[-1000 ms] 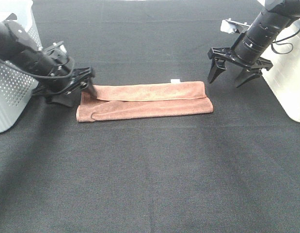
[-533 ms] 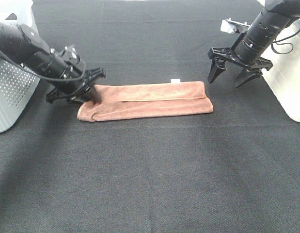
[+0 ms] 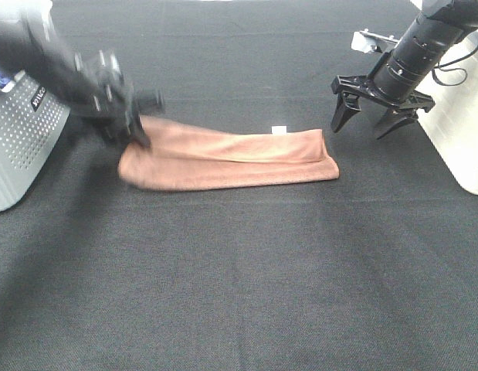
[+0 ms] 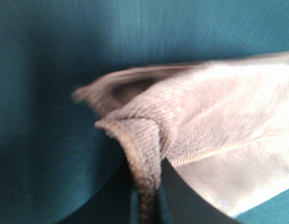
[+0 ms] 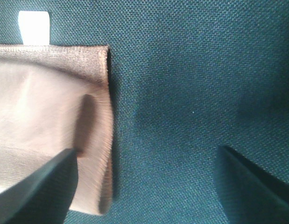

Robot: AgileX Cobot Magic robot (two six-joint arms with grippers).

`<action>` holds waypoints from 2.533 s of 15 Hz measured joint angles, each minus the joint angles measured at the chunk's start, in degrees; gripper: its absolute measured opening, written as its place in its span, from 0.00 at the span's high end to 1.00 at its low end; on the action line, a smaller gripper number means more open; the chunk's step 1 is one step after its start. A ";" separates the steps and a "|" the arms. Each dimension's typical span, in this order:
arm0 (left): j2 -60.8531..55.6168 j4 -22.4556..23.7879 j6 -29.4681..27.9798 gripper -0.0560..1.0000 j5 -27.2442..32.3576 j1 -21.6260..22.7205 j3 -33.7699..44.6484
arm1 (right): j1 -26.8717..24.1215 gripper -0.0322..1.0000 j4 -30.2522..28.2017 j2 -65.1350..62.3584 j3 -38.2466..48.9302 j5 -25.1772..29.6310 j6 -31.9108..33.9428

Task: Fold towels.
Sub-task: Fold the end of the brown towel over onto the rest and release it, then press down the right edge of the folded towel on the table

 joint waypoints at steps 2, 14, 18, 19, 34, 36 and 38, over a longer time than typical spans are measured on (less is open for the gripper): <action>0.00 8.08 -5.50 0.92 8.71 0.00 -6.99 | 0.00 0.24 0.00 0.00 0.00 0.00 0.00; 6.70 -9.85 -8.82 0.92 7.73 -10.83 -19.82 | 0.00 0.24 0.00 0.00 0.00 0.17 0.00; 9.63 -12.15 -9.80 0.92 2.75 -13.58 -19.82 | 0.00 0.24 0.00 0.00 0.00 0.17 0.00; 10.54 -12.43 -10.08 0.92 1.32 -14.04 -19.88 | 0.00 0.24 0.00 0.00 0.00 0.17 0.00; 14.21 -23.43 -2.12 0.27 -9.74 -15.30 -21.08 | 0.00 0.24 1.89 -0.23 0.00 0.11 -0.17; 10.83 -22.86 3.72 0.27 -9.74 -12.26 -21.77 | 0.00 0.24 6.59 -1.09 0.00 0.11 -2.12; 7.62 -21.83 7.39 0.27 -9.74 -9.05 -21.89 | 0.17 0.24 15.87 -2.35 0.00 0.86 -5.79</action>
